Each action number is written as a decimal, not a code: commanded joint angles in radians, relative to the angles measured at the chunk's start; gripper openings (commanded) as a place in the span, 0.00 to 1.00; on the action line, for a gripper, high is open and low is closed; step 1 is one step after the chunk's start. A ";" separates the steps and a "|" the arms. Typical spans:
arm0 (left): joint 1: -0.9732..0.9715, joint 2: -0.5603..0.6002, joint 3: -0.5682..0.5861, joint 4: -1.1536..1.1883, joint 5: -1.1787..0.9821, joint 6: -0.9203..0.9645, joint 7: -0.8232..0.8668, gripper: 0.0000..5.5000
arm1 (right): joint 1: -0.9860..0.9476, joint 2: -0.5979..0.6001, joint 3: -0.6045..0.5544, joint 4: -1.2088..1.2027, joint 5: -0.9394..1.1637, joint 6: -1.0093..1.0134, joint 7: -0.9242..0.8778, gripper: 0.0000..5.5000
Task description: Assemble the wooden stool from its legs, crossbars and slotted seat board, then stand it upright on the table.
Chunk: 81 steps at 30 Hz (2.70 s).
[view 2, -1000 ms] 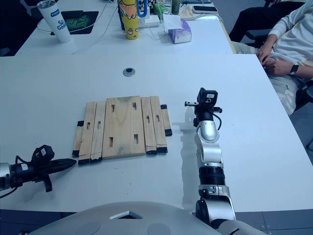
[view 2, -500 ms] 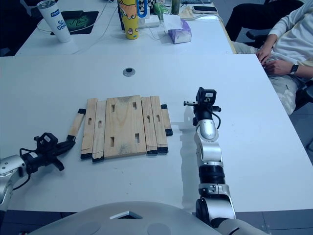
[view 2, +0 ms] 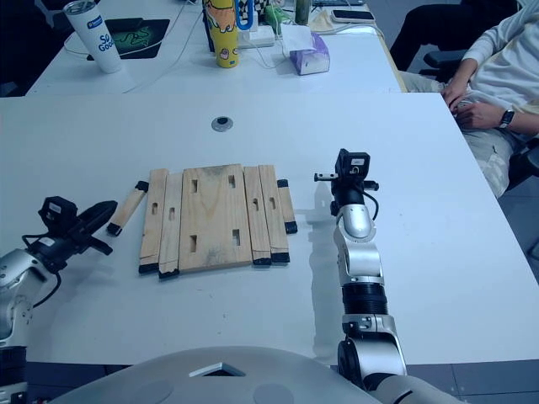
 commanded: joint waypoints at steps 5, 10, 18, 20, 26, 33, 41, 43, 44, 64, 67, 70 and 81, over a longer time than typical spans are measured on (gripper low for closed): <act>0.020 0.013 -0.033 0.102 0.080 -0.016 -0.003 0.27 | -0.011 -0.008 0.001 0.007 -0.009 0.002 0.001 0.00; 0.010 0.005 -0.041 0.129 0.090 -0.023 -0.002 0.40 | -0.010 -0.008 0.004 0.008 -0.010 0.001 -0.001 0.00; 0.009 -0.010 -0.062 0.154 0.102 -0.002 0.011 0.45 | -0.013 -0.006 0.006 0.010 -0.014 0.002 0.001 0.00; 0.007 -0.018 -0.067 0.158 0.095 0.018 0.015 0.45 | -0.014 -0.006 0.006 0.010 -0.014 0.003 0.001 0.00; 0.007 -0.034 -0.075 0.142 0.078 0.052 0.021 0.33 | -0.023 -0.006 0.007 0.017 -0.014 0.003 0.003 0.00; 0.003 -0.041 -0.075 0.138 0.074 0.078 0.042 0.25 | -0.031 -0.008 0.008 0.018 -0.014 0.004 0.006 0.00; -0.156 -0.106 0.027 0.045 0.026 0.004 0.190 0.25 | -0.093 -0.023 0.003 -0.018 0.028 0.043 0.056 0.00; -0.187 -0.122 0.006 -0.024 0.008 -0.001 0.191 0.25 | -0.139 -0.015 -0.014 -0.053 0.133 0.136 0.127 0.00; -0.200 -0.133 -0.018 -0.070 -0.002 0.001 0.185 0.25 | -0.165 0.001 -0.032 -0.091 0.247 0.246 0.174 0.04; -0.270 -0.360 -0.410 -0.195 0.016 -0.035 0.128 0.25 | -0.256 0.065 -0.202 -0.225 1.168 1.013 0.084 0.55; -0.260 -0.363 -0.426 -0.204 0.016 -0.030 0.122 0.25 | -0.270 0.059 -0.200 -0.205 1.154 0.998 0.078 0.55; -0.241 -0.355 -0.451 -0.192 0.049 -0.050 0.122 0.25 | -0.278 0.057 -0.199 -0.187 1.148 0.992 0.072 0.55; -0.221 -0.358 -0.488 -0.149 0.135 -0.116 0.137 0.25 | -0.322 0.046 -0.210 -0.133 1.142 0.969 0.058 0.52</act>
